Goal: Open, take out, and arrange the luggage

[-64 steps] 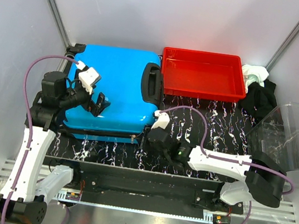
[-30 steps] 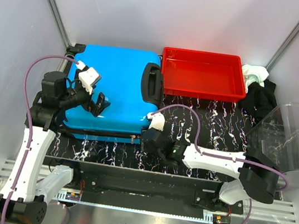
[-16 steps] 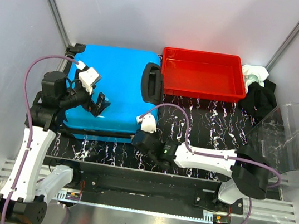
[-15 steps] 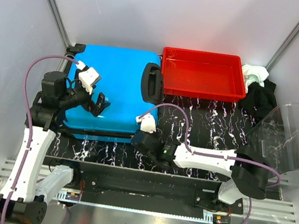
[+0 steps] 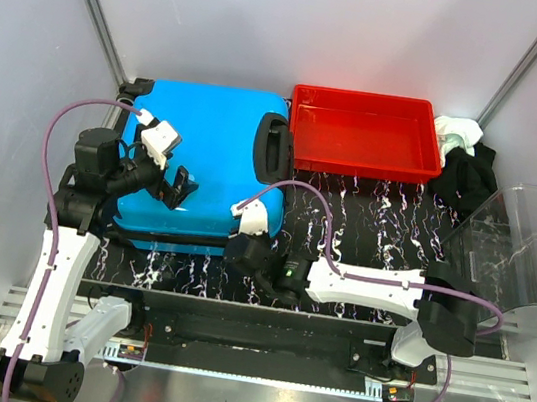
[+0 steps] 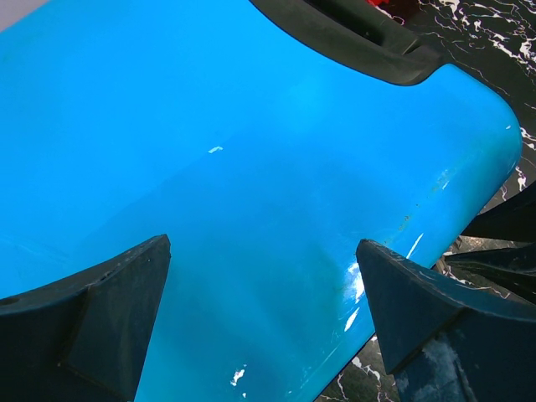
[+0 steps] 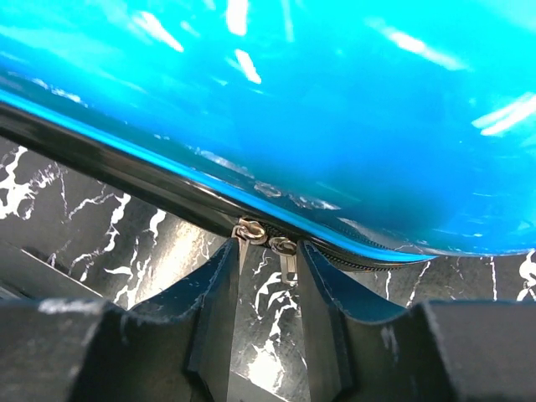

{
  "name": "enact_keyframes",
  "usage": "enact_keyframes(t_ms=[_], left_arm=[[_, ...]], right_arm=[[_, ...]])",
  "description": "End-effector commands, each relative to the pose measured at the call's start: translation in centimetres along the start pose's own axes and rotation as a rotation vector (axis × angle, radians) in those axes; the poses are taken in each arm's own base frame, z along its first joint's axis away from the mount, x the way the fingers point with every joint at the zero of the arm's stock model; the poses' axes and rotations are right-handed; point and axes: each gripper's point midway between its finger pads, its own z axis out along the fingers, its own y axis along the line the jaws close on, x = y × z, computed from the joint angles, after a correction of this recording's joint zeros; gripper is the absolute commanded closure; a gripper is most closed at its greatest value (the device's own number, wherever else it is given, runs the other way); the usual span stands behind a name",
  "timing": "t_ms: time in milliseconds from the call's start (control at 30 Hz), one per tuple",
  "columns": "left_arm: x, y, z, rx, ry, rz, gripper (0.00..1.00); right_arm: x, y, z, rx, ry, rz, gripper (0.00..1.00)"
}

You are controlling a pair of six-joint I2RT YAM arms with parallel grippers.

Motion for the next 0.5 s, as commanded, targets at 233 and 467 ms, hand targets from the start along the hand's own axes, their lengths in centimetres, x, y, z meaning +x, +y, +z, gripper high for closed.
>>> enact_keyframes(t_ms=[233,467], left_arm=[[-1.6,-0.2,-0.2,0.012,-0.059,0.042,0.02],[-1.5,-0.3,-0.1,0.019,-0.057,0.038,0.02]], right_arm=[[-2.2,-2.1,-0.4,0.116,-0.062,0.176,0.63],[-0.5,-2.8,-0.5,0.149,-0.021,0.177,0.64]])
